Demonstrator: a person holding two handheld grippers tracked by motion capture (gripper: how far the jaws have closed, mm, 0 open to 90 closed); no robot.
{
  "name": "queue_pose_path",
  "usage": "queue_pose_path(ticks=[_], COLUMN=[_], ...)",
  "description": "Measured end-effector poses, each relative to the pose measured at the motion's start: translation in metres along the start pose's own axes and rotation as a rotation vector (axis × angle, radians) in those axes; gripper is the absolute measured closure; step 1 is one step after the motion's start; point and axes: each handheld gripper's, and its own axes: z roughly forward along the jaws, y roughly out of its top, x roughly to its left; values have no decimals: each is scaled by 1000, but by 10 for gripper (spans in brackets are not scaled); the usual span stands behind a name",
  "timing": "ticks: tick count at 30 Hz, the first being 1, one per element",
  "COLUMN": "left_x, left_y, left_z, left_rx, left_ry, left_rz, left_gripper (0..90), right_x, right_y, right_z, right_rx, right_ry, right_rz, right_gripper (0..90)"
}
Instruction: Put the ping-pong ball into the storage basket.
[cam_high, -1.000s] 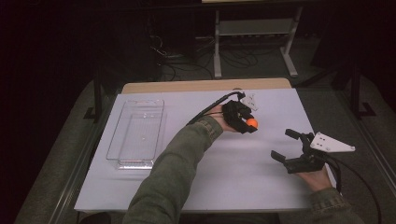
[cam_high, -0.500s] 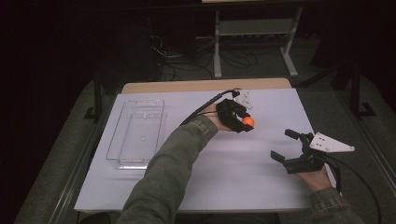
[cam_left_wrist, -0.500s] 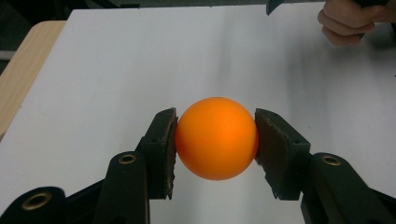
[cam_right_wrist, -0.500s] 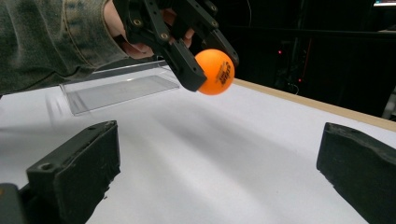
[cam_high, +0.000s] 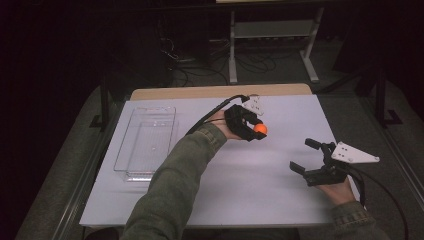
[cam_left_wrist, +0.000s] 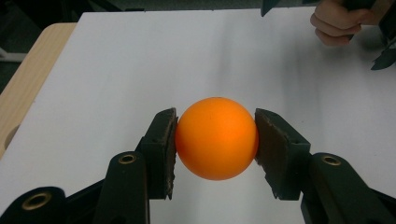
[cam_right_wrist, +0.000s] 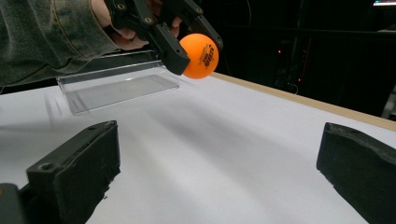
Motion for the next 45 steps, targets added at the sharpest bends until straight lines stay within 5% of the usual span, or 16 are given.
queue_pose_path(ticks=[45], left_x=[-6], left_y=[-18], left_z=[-62], left_rx=[-25], left_ry=[74], left_rz=[-12], left_gripper=[508], right_x=[1], right_y=[0], right_z=[1], right_rx=[10], right_ry=[1], right_rz=[-4], right_gripper=[0])
